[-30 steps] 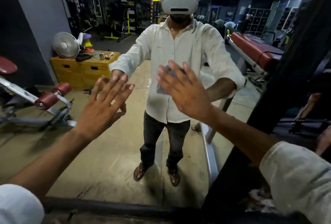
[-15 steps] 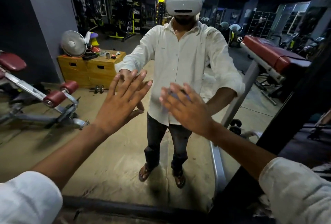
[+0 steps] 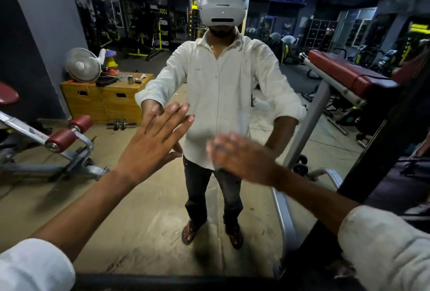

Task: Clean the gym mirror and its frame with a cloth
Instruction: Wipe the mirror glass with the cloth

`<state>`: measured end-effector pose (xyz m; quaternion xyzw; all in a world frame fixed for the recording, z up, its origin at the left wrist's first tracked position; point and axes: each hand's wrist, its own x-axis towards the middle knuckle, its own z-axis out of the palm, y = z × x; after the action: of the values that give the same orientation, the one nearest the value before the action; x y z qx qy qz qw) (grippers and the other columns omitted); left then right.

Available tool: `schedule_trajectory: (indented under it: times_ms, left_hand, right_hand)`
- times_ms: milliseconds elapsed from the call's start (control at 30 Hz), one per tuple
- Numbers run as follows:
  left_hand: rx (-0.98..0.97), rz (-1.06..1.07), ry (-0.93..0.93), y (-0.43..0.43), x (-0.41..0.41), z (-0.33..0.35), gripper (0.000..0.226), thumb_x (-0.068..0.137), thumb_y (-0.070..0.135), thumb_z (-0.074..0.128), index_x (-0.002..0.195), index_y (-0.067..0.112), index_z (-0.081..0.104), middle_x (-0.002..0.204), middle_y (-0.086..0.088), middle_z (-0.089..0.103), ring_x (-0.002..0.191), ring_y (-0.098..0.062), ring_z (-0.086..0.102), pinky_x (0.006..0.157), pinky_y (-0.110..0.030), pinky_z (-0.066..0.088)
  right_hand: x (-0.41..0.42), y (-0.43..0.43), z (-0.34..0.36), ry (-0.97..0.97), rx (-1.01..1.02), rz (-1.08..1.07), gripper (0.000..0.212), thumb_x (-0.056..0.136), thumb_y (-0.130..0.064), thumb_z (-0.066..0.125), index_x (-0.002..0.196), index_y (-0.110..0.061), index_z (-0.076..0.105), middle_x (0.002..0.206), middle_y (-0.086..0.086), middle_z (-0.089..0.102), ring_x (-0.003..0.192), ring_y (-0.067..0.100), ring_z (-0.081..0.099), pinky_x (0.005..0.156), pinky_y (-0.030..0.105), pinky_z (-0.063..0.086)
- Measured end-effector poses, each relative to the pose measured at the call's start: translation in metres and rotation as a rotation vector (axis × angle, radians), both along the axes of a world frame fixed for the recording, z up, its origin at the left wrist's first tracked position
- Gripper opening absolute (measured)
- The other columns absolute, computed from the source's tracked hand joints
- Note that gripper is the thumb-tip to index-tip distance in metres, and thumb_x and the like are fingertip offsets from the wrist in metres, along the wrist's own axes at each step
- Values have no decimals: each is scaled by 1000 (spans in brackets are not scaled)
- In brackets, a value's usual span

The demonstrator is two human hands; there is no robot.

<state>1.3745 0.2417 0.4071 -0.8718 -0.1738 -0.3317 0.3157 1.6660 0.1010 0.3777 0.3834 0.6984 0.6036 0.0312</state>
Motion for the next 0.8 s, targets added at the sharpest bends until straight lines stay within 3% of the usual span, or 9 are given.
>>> schedule_trajectory:
  times_ms: [133, 233, 367, 467, 533, 600, 667, 800]
  left_hand:
    - [-11, -11, 8, 3, 1, -1, 105, 89, 45, 81, 170, 12, 21, 178, -13, 9, 165, -34, 9, 128, -63, 20]
    - [-6, -6, 9, 3, 0, -3, 104, 91, 43, 78, 170, 10, 19, 178, -14, 6, 165, -34, 7, 129, -63, 19]
    - [1, -22, -28, 3, -1, -11, 100, 95, 42, 77, 169, 9, 19, 178, -14, 10, 164, -34, 12, 128, -62, 24]
    - [-22, -28, -33, 3, -2, -13, 97, 95, 39, 76, 169, 9, 20, 178, -16, 10, 164, -35, 12, 127, -63, 25]
    - [-14, -36, -10, 2, 1, -14, 84, 102, 33, 66, 169, 10, 22, 177, -19, 8, 164, -38, 9, 128, -65, 21]
    - [7, -61, 40, -1, 10, -11, 76, 105, 35, 53, 170, 12, 21, 177, -19, 5, 164, -39, 6, 128, -66, 18]
    - [5, -77, 44, -7, 29, -2, 75, 106, 40, 47, 170, 13, 19, 178, -18, 3, 164, -39, 4, 128, -66, 17]
    - [-10, -101, -54, -21, 60, 9, 79, 105, 52, 49, 170, 15, 21, 178, -17, 5, 164, -38, 6, 130, -64, 10]
  right_hand:
    - [-12, 17, 107, 466, 225, 11, 56, 108, -13, 55, 161, -8, 36, 166, 17, 37, 155, 41, 31, 130, 54, 14]
    - [-36, 27, 107, 586, 316, -31, 54, 107, -13, 55, 159, -7, 41, 167, 16, 36, 156, 42, 28, 131, 53, 9]
    - [-56, 29, 1, 317, 237, -46, 58, 111, -19, 51, 163, -5, 31, 171, 18, 25, 158, 38, 24, 130, 53, 15]
    - [-46, -2, -66, -12, -101, -165, 62, 111, -18, 43, 166, -5, 19, 174, 18, 13, 160, 37, 13, 130, 57, -6]
    - [-31, -18, -59, -64, -176, -209, 60, 111, -16, 43, 166, -9, 22, 174, 15, 18, 160, 36, 18, 130, 58, -4]
    - [-14, -24, -19, 74, -40, -178, 54, 112, -9, 39, 165, -12, 28, 172, 14, 25, 158, 35, 24, 131, 56, 9]
    - [3, -28, 39, 300, 116, -141, 59, 109, -6, 48, 164, -13, 30, 171, 13, 26, 159, 35, 23, 130, 54, 15]
    - [28, -41, 110, 762, 364, -129, 66, 102, -11, 64, 161, -7, 35, 170, 15, 28, 159, 36, 16, 132, 46, -4]
